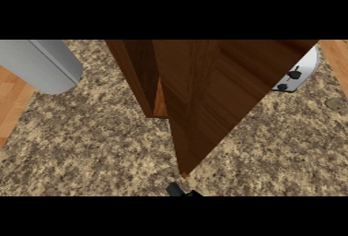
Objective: Pick up the bottled water, place it into the cabinet and close the cabinet
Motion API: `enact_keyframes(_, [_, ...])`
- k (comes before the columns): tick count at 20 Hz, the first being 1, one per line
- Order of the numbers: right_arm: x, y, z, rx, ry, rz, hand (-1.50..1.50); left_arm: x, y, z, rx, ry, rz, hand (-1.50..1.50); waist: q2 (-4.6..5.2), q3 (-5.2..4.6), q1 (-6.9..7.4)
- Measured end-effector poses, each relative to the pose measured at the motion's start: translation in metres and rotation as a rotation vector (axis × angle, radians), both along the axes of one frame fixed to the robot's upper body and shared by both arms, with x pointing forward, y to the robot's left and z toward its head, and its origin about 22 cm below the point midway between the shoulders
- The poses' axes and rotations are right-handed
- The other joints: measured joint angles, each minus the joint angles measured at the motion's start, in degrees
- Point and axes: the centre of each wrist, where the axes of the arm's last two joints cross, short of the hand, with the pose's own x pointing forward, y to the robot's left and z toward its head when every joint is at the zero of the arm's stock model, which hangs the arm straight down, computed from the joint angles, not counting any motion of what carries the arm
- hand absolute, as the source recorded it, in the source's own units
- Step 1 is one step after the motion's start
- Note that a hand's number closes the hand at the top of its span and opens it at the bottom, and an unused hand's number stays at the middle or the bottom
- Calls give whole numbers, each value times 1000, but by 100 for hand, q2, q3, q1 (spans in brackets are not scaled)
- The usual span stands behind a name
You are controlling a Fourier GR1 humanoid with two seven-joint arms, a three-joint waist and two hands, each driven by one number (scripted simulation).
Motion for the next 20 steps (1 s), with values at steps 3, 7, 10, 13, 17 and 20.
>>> enact_keyframes(3, [21, 13, 6, 27, 0, 15, 150, -8, 10, 2, 0, 5, 1, -150, -13, -3, -5])
enact_keyframes(7, [52, 24, 20, 65, 11, 28, 150, -16, 26, 6, -26, -8, 6, -150, -38, -11, -42])
enact_keyframes(10, [81, 27, 28, 93, 29, 32, 150, -19, 35, 11, -41, -24, 11, -150, -44, -13, -77])
enact_keyframes(13, [109, 27, 33, 134, 52, 30, 150, -28, 45, 12, -50, -25, 12, -150, -52, -12, -87])
enact_keyframes(17, [143, 22, 36, 158, 68, 36, 150, -37, 50, 16, -63, -29, 17, -150, -65, -14, -122])
enact_keyframes(20, [168, 19, 38, 150, 86, 68, 150, -40, 57, 17, -67, -34, 23, -150, -74, -22, -136])
